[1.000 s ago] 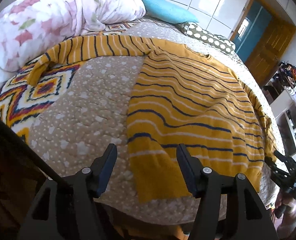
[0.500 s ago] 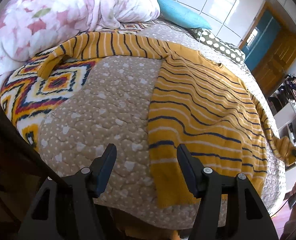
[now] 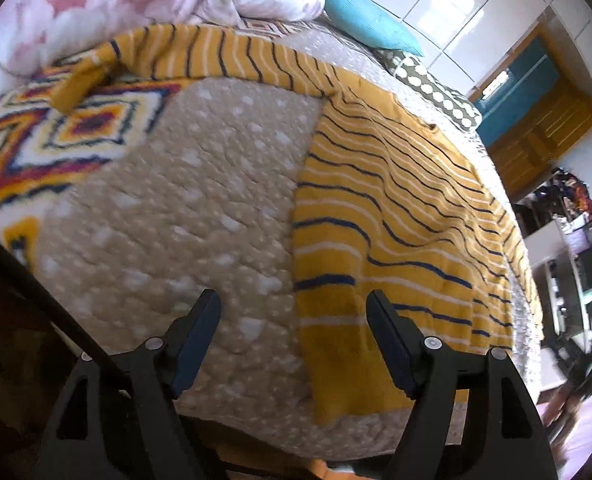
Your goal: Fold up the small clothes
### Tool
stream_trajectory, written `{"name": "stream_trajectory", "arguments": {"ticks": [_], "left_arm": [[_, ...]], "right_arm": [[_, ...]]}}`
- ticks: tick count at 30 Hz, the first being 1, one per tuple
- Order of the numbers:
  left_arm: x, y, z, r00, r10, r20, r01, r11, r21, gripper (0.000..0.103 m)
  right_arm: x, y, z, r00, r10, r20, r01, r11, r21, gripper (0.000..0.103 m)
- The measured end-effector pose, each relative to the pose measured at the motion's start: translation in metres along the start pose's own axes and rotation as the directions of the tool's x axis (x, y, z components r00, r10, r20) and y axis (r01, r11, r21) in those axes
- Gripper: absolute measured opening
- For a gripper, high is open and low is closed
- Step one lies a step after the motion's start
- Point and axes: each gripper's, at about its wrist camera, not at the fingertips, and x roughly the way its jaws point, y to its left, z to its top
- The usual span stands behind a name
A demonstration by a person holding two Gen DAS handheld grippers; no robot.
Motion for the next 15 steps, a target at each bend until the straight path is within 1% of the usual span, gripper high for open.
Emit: {"name": "stream_trajectory", "arguments": {"ticks": [1,2,3,4,6,7,8,9,10,11,12,13,14,15], "left_arm": [[0.003,-0.005,0.000,1.000,-0.011,0.002,0.011,1.000,0.017,0.077],[0.005,-0.008,0.001,1.000,-0.019,0.005,0.019,0.999,0.030,0.079],[0.007,-0.012,0.001,0.999,-0.037,0.004,0.037,0.998,0.043,0.079],[0.010,-0.016,0.002,0.998,-0.064,-0.005,0.064,0.997,0.051,0.079],[0.017,-0.025,0.002,0.991,-0.130,-0.037,0.131,0.990,0.052,0.079],[0.021,-0.029,0.002,0.989,-0.143,-0.046,0.146,0.988,0.053,0.079],[0.025,-0.034,-0.001,0.988,-0.144,-0.051,0.147,0.987,0.061,0.079],[0.027,-0.038,-0.003,0.991,-0.128,-0.050,0.131,0.988,0.077,0.079],[0.030,-0.043,-0.005,0.994,-0.096,-0.048,0.101,0.990,0.101,0.077],[0.031,-0.048,-0.006,0.998,-0.053,-0.045,0.059,0.990,0.132,0.052],[0.032,-0.052,-0.006,0.999,-0.010,-0.048,0.017,0.987,0.158,0.029],[0.035,-0.054,-0.004,0.997,0.016,-0.070,-0.003,0.985,0.172,0.009],[0.035,-0.051,-0.003,0.996,-0.006,-0.089,0.019,0.989,0.148,0.008],[0.033,-0.046,0.000,0.995,-0.027,-0.095,0.038,0.993,0.111,0.008]], "right_arm": [[0.007,0.009,-0.012,0.997,0.071,-0.036,-0.071,0.997,0.002,0.046],[0.017,0.020,-0.022,0.989,0.128,-0.072,-0.128,0.992,0.007,0.046],[0.028,0.033,-0.037,0.974,0.194,-0.118,-0.195,0.981,0.008,0.046],[0.035,0.043,-0.045,0.966,0.219,-0.140,-0.221,0.975,0.000,0.046],[0.051,0.063,-0.058,0.959,0.228,-0.169,-0.236,0.971,-0.027,0.046],[0.054,0.071,-0.062,0.961,0.224,-0.163,-0.233,0.972,-0.035,0.049],[0.054,0.078,-0.066,0.964,0.218,-0.153,-0.227,0.973,-0.046,0.049],[0.055,0.087,-0.067,0.967,0.207,-0.148,-0.219,0.973,-0.069,0.049],[0.055,0.094,-0.067,0.970,0.196,-0.146,-0.210,0.973,-0.091,0.049],[0.058,0.101,-0.069,0.972,0.181,-0.148,-0.198,0.974,-0.110,0.049],[0.065,0.107,-0.065,0.974,0.168,-0.153,-0.187,0.975,-0.122,0.044],[0.068,0.112,-0.066,0.974,0.158,-0.160,-0.180,0.974,-0.135,0.029],[0.069,0.117,-0.066,0.974,0.151,-0.170,-0.176,0.974,-0.145,0.010],[0.071,0.118,-0.065,0.973,0.151,-0.177,-0.177,0.974,-0.140,0.008]]}}
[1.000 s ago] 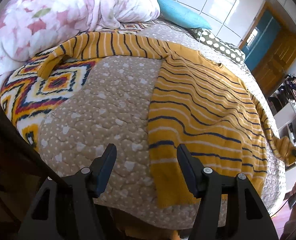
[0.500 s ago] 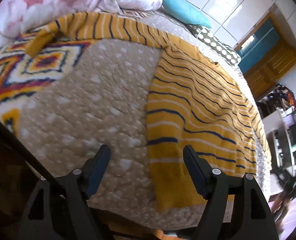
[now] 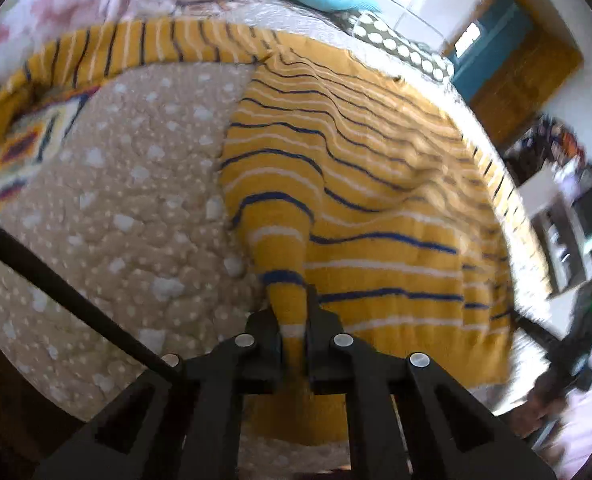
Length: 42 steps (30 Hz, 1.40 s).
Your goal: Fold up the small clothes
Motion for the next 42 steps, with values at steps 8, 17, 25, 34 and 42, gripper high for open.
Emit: {"name": "stream_trajectory", "arguments": {"ticks": [8,17,25,34,42], "left_arm": [[-0.037,0.016,-0.025,1.000,0.011,0.017,-0.010,0.999,-0.034,0.007],[-0.074,0.031,-0.036,0.990,0.055,0.133,-0.051,0.998,-0.036,0.038],[-0.087,0.019,-0.022,0.977,0.082,0.199,-0.079,0.997,-0.023,0.058],[-0.061,-0.016,-0.012,0.986,0.077,0.149,-0.081,0.996,0.027,0.058],[-0.062,-0.029,-0.005,0.982,0.055,0.179,-0.070,0.995,0.078,0.058]], "right_arm": [[-0.037,-0.008,-0.032,0.998,0.064,-0.023,-0.064,0.997,0.036,0.006],[-0.063,-0.047,-0.048,0.997,-0.039,0.061,0.036,0.998,0.044,0.007],[-0.093,-0.201,0.009,0.931,-0.292,0.220,0.165,0.873,0.459,0.037],[-0.090,-0.301,0.065,0.915,-0.284,0.285,0.011,0.726,0.688,0.041],[-0.141,-0.322,0.118,0.855,-0.440,0.275,0.117,0.679,0.724,0.005]]}}
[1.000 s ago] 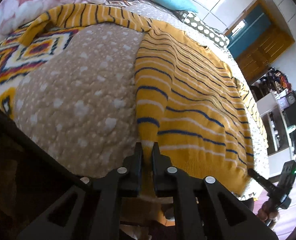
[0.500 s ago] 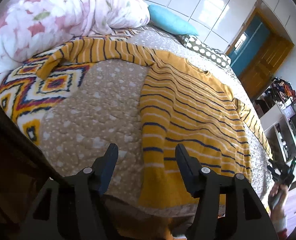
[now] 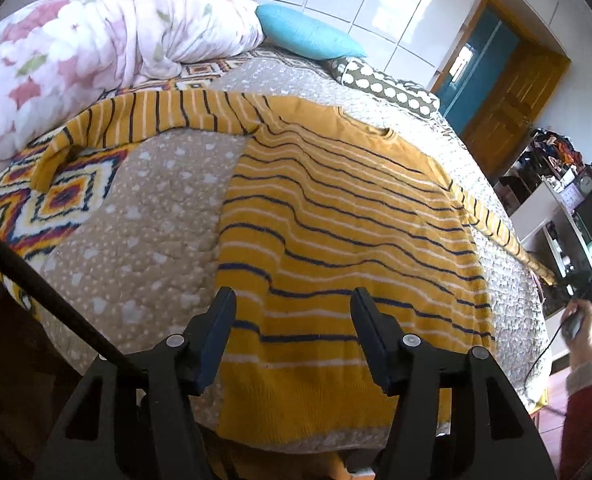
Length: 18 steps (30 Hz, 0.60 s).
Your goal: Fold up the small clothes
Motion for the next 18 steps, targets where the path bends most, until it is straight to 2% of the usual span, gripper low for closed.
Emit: {"name": "stream_trajectory", "arguments": {"ticks": [3,5,8,10,13,15,18], "left_arm": [[0.001,0.008,0.000,1.000,-0.017,0.007,0.017,1.000,-0.020,0.058],[0.001,0.017,0.000,1.000,-0.029,0.011,0.029,0.999,-0.040,0.058],[-0.004,0.033,-0.002,0.999,-0.038,0.028,0.040,0.997,-0.067,0.058],[-0.010,0.044,-0.003,0.998,-0.033,0.047,0.037,0.996,-0.079,0.058],[-0.020,0.064,-0.006,0.997,-0.011,0.079,0.018,0.995,-0.096,0.060],[-0.026,0.078,-0.009,0.995,0.010,0.103,0.001,0.995,-0.103,0.062],[-0.035,0.097,-0.015,0.990,0.044,0.136,-0.028,0.993,-0.112,0.063]], "right_arm": [[-0.006,0.034,0.008,0.999,-0.037,0.022,0.038,0.996,-0.079,0.005],[-0.009,0.078,0.002,0.998,-0.046,0.035,0.051,0.982,-0.184,0.005],[-0.009,0.132,-0.025,1.000,0.006,0.003,-0.005,0.954,-0.299,0.005],[-0.004,0.187,-0.062,0.997,0.054,-0.050,-0.070,0.916,-0.396,0.005],[0.009,0.261,-0.126,0.981,0.116,-0.154,-0.179,0.845,-0.504,0.005],[0.023,0.312,-0.180,0.962,0.138,-0.237,-0.252,0.786,-0.564,0.005],[0.043,0.364,-0.252,0.931,0.143,-0.335,-0.332,0.713,-0.618,0.005]]}}
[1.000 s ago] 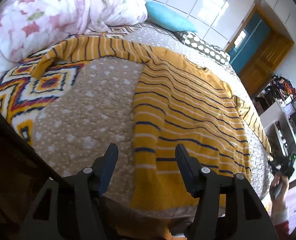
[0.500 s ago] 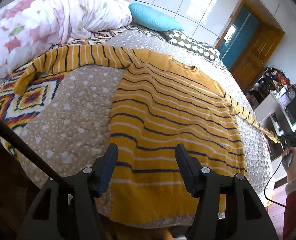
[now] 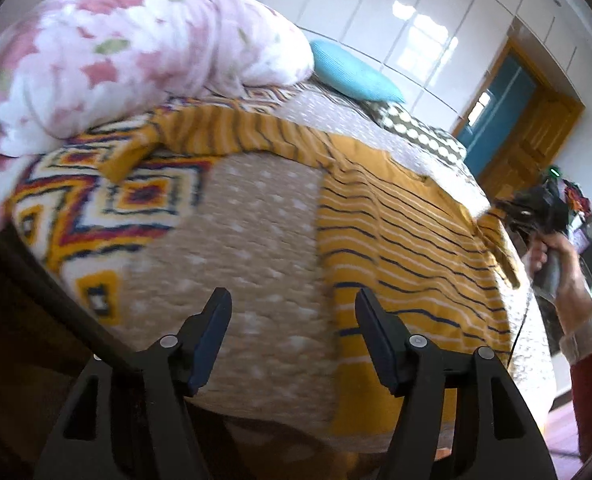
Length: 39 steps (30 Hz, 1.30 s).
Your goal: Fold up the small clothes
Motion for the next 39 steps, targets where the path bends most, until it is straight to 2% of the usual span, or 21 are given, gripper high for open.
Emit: {"name": "stream_trajectory", "arguments": {"ticks": [4,6,10,12,15,16,17,22,25,27,29,30,32,35,39], "left_arm": [[-0.008,0.023,-0.004,0.999,0.030,0.021,-0.030,1.000,0.000,0.063],[-0.011,0.033,-0.006,0.999,0.031,0.027,-0.031,1.000,-0.004,0.063],[-0.015,0.053,-0.007,0.999,0.023,0.038,-0.022,0.999,-0.036,0.063],[-0.015,0.062,-0.008,0.999,0.023,0.043,-0.021,0.998,-0.058,0.063],[-0.013,0.070,-0.008,0.999,0.028,0.044,-0.025,0.997,-0.074,0.063],[-0.014,0.073,-0.009,0.999,0.028,0.045,-0.024,0.996,-0.082,0.063],[-0.015,0.076,-0.010,0.999,0.027,0.046,-0.023,0.995,-0.094,0.063],[-0.020,0.096,-0.011,0.999,0.022,0.049,-0.014,0.987,-0.162,0.063],[-0.026,0.107,-0.012,0.998,0.034,0.056,-0.023,0.980,-0.196,0.064],[-0.028,0.112,-0.012,0.997,0.035,0.063,-0.021,0.976,-0.215,0.064],[-0.030,0.116,-0.013,0.997,0.034,0.067,-0.018,0.974,-0.224,0.064],[-0.031,0.117,-0.014,0.997,0.033,0.067,-0.017,0.974,-0.226,0.064],[-0.032,0.120,-0.014,0.997,0.031,0.068,-0.015,0.973,-0.230,0.064],[-0.033,0.125,-0.016,0.997,0.030,0.071,-0.012,0.971,-0.240,0.064],[-0.032,0.129,-0.016,0.997,0.033,0.065,-0.015,0.967,-0.253,0.065]], "right_arm": [[0.067,0.099,-0.033,0.993,0.058,-0.107,-0.072,0.989,-0.128,0.005],[0.087,0.133,-0.053,0.986,0.069,-0.149,-0.096,0.978,-0.186,0.005],[0.120,0.179,-0.080,0.982,0.012,-0.189,-0.070,0.951,-0.303,0.006],[0.128,0.197,-0.091,0.979,-0.029,-0.204,-0.049,0.930,-0.364,0.007],[0.128,0.218,-0.098,0.983,-0.098,-0.156,0.010,0.875,-0.483,0.012],[0.126,0.227,-0.101,0.983,-0.107,-0.148,0.015,0.857,-0.516,0.018],[0.124,0.235,-0.105,0.984,-0.097,-0.153,0.000,0.844,-0.536,0.023],[0.110,0.277,-0.118,0.973,0.028,-0.229,-0.155,0.816,-0.556,0.024],[0.097,0.309,-0.139,0.949,0.117,-0.292,-0.265,0.797,-0.543,0.026],[0.089,0.335,-0.157,0.923,0.178,-0.342,-0.347,0.770,-0.536,0.031],[0.082,0.359,-0.174,0.903,0.211,-0.374,-0.399,0.733,-0.551,0.043],[0.079,0.367,-0.181,0.897,0.218,-0.384,-0.414,0.720,-0.557,0.045],[0.077,0.390,-0.200,0.866,0.252,-0.433,-0.474,0.692,-0.544,0.049],[0.084,0.408,-0.215,0.826,0.284,-0.487,-0.527,0.694,-0.490,0.052],[0.102,0.436,-0.237,0.798,0.300,-0.523,-0.548,0.723,-0.421,0.058]]}}
